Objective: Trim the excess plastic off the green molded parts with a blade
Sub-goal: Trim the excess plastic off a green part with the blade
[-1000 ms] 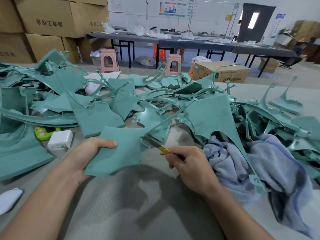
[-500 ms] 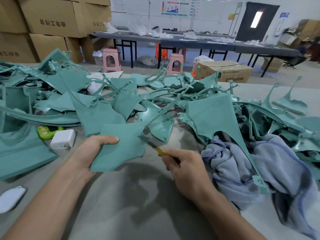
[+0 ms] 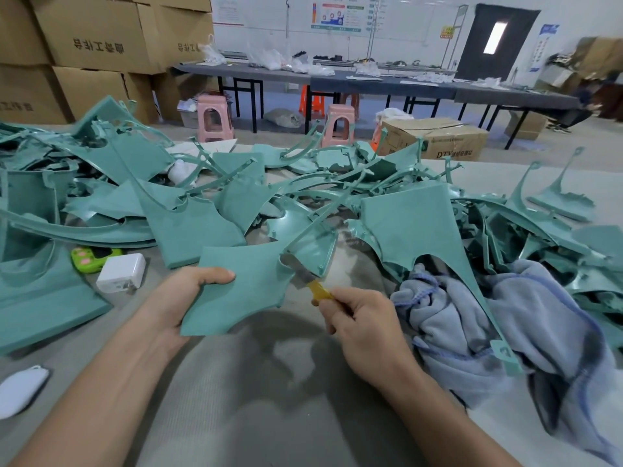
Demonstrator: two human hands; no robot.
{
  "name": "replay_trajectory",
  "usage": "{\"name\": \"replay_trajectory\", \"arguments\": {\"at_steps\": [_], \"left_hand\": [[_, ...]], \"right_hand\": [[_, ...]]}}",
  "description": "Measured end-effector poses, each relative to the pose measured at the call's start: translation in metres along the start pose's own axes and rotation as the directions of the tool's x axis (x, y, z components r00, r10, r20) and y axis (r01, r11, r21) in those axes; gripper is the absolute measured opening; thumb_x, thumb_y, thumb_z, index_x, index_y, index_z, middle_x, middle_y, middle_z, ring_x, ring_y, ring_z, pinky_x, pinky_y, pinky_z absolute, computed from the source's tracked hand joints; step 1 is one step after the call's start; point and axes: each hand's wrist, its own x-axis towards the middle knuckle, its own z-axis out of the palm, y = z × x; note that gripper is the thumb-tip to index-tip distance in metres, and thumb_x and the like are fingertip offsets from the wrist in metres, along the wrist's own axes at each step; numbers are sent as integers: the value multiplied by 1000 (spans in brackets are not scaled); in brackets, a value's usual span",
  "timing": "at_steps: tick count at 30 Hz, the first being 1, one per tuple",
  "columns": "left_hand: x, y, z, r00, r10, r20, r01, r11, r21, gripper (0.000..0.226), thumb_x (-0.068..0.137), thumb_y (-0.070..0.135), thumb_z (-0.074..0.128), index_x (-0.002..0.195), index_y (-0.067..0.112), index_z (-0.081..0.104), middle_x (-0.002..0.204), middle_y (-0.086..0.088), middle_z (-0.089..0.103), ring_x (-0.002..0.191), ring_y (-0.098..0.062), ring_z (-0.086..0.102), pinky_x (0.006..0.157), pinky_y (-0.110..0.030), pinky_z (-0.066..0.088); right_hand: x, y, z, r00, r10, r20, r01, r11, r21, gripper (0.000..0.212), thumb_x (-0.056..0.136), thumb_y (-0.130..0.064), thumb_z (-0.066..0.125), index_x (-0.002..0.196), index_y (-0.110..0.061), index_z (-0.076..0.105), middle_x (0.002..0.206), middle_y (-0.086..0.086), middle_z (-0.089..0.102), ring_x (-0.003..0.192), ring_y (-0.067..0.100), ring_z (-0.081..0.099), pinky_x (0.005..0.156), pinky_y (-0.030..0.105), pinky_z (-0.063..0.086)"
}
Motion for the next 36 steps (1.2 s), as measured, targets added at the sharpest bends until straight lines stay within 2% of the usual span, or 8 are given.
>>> {"name": "replay_trajectory", "arguments": {"at_steps": [3, 9, 13, 18, 24, 28, 33, 36], "left_hand": [[-2, 1, -2, 1000, 0, -2, 0, 1000, 21, 42, 65, 12, 67, 106, 10, 74, 96, -16, 78, 63, -30, 73, 49, -38, 59], [-3, 2, 3, 1000, -4, -13, 4, 999, 36, 30, 82, 6, 61, 109, 8, 72, 94, -16, 77, 62, -29, 73, 47, -36, 58], [-4, 2, 4, 999, -7, -32, 9, 999, 35, 28, 86, 5, 59, 111, 7, 71, 96, -17, 77, 64, -30, 73, 48, -37, 59], [-5, 2, 6, 999, 4, -53, -6, 999, -34, 26, 88, 3, 57, 111, 7, 71, 97, -15, 78, 66, -28, 75, 50, -34, 59], [-6, -4, 23, 992, 41, -119, -56, 990, -130, 25, 93, 11, 58, 114, 12, 71, 102, -11, 78, 73, -25, 75, 76, -40, 54], [-8, -7, 40, 989, -20, -144, -10, 978, -209, 14, 98, 18, 56, 99, 14, 69, 72, -4, 76, 49, -17, 69, 48, -25, 53], [-11, -6, 50, 976, -78, -206, 21, 963, -267, 11, 100, 15, 55, 90, 13, 60, 47, 1, 62, 29, -9, 54, 29, -11, 33], [-15, -5, 52, 975, -96, -200, 33, 954, -299, 16, 100, 14, 56, 85, 11, 59, 45, 0, 61, 28, -10, 53, 28, -12, 33]], "right_hand": [[0, -2, -3, 999, -11, 30, 8, 995, 103, 28, 99, -22, 64, 71, -19, 63, 55, -2, 51, 48, 4, 38, 48, 22, 32], [3, -1, -4, 998, 37, 42, -41, 994, 97, 23, 98, -24, 65, 78, -15, 69, 61, 11, 57, 51, 8, 40, 52, 37, 35], [2, -3, -7, 985, 9, 170, -32, 991, 133, 19, 98, -21, 65, 81, -23, 75, 57, -4, 56, 51, 4, 43, 51, 27, 35], [4, 0, -10, 997, 79, 13, -80, 988, 134, 24, 99, -22, 65, 77, -15, 72, 55, -2, 55, 48, 7, 39, 49, 29, 35], [-7, -17, -1, 982, -76, 171, 45, 983, 179, 25, 99, -18, 63, 75, -24, 69, 61, 4, 55, 53, 2, 42, 51, 21, 34], [-8, -20, 7, 979, -83, 188, 77, 996, 35, 37, 100, -23, 60, 64, -31, 55, 56, -14, 50, 52, 5, 44, 49, 15, 32], [-1, -8, 2, 988, -5, -152, 5, 1000, 1, 32, 99, -30, 64, 70, -20, 58, 59, 2, 54, 51, 7, 40, 51, 37, 38], [-8, -15, 5, 989, -135, 62, 131, 989, 70, 23, 98, -30, 61, 75, -27, 60, 64, -2, 56, 55, 8, 46, 52, 23, 36]]}}
